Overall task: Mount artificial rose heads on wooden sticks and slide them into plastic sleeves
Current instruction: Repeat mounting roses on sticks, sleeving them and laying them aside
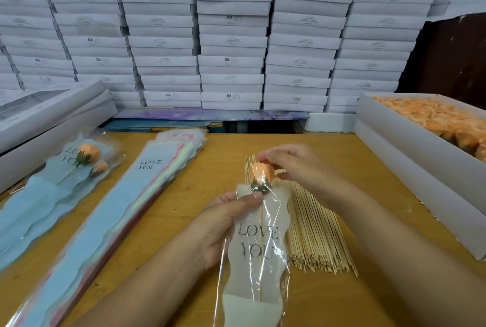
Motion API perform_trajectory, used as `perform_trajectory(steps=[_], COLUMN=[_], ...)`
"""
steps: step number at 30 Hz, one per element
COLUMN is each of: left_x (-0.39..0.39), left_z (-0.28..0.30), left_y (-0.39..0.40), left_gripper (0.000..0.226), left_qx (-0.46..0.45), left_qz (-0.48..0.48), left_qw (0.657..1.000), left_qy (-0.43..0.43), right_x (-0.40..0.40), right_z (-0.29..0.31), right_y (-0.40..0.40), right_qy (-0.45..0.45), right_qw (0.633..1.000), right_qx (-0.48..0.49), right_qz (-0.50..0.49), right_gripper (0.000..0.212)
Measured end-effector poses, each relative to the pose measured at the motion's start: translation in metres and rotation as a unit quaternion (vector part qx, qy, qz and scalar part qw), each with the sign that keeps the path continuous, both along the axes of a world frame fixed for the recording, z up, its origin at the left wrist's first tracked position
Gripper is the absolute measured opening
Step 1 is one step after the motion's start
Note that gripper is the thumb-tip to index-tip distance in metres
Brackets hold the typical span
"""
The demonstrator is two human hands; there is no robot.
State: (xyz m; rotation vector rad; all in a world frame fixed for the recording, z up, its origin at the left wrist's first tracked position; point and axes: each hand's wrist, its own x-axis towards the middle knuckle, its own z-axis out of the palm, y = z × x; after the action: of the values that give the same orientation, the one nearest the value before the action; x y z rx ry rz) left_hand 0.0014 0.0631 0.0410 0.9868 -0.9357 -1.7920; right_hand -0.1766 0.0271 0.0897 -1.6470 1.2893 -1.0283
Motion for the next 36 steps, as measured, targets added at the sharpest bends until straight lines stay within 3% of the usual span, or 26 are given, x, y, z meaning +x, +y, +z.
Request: perform_trajectory(steps=[3,13,18,23,32,36], left_x=[-0.001,0.003,0.005,0.002,0.004,0.004], left_z=[0.0,0.005,0.008,0.009,0.008,0.004], left_y=[-0.001,-0.003,-0.002,-0.001,-0.002,-0.005], left_gripper=[0.003,0.049,0.047,0.06,0.049,0.056], left_qx=[0.017,0.035,0.046,0.052,0.048,0.048], left_qz=[-0.009,0.02,0.022,0.032,-0.03,-0.011], left_qw=[1.0,0.999,0.999,0.998,0.998,0.999], left_qy=[0.015,0.006,0.009,-0.003,0.014,0.017], right_x=[0.002,0.004,0.003,0.001,0.001,-0.001], right_z=[-0.004,-0.006,-0.011,-0.008,-0.003,0.001], right_y=[-0.002,-0.004,-0.002,-0.003,-0.004,-0.002], right_qy=[-0.006,0.028,0.047,0.052,0.074,0.081], right_qw=[1.0,0.999,0.998,0.997,0.996,0.992], right_qx=[0.006,0.01,0.019,0.032,0.043,0.072], right_qz=[-0.001,0.016,0.035,0.041,0.037,0.068], right_gripper=[0.022,0.022,0.019,0.025,0.035,0.042])
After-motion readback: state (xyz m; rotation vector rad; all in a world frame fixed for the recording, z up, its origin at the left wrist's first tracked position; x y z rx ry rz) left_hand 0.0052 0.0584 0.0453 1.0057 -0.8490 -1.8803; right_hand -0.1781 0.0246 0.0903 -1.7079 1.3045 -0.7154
